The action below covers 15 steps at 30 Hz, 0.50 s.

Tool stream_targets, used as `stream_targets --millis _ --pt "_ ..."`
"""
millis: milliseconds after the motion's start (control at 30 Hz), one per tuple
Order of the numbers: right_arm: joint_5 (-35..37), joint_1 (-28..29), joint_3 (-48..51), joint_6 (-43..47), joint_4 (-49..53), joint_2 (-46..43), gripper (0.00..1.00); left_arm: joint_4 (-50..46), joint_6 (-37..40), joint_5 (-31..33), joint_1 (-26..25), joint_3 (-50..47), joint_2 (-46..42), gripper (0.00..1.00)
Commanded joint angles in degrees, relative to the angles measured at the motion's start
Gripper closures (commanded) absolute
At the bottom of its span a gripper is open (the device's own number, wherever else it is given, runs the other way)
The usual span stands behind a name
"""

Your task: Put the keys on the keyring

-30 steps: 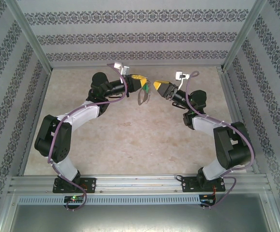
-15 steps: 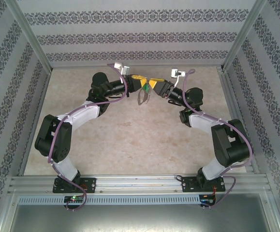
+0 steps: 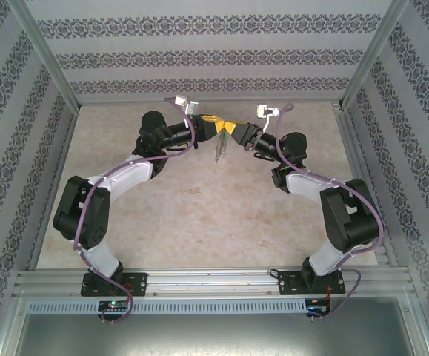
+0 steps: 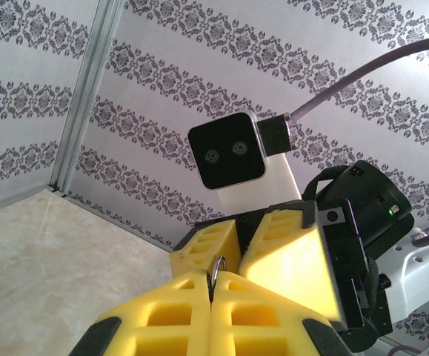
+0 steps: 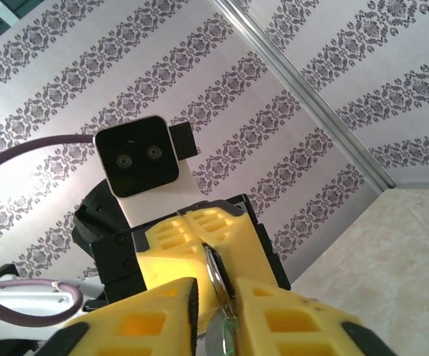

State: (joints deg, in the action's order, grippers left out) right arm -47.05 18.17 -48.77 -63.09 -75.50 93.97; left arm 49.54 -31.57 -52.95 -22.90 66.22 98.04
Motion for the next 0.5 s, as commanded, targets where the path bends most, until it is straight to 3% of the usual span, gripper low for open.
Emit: stream_targets --millis 0,133,333,467 --pt "-1.0 0.5 -1.6 0.2 -3.3 0.2 0.88 3.8 -0.2 -0.4 -0.5 -0.3 0.5 1.00" --pt "-1.1 0.5 -1.4 0.3 -3.3 0.2 1.00 3.8 -0.3 -0.4 -0.5 -0.3 0.5 1.00" --pt "-1.9 0.1 -1.2 0.9 -2.0 0.0 1.00 3.3 0.3 -0.1 -0.5 -0.1 0.7 1.00" --pt "-2.3 -0.7 -0.8 2.4 1.2 -1.0 1.00 0.0 3.1 0.9 -0.4 -0.3 0.0 0.83"
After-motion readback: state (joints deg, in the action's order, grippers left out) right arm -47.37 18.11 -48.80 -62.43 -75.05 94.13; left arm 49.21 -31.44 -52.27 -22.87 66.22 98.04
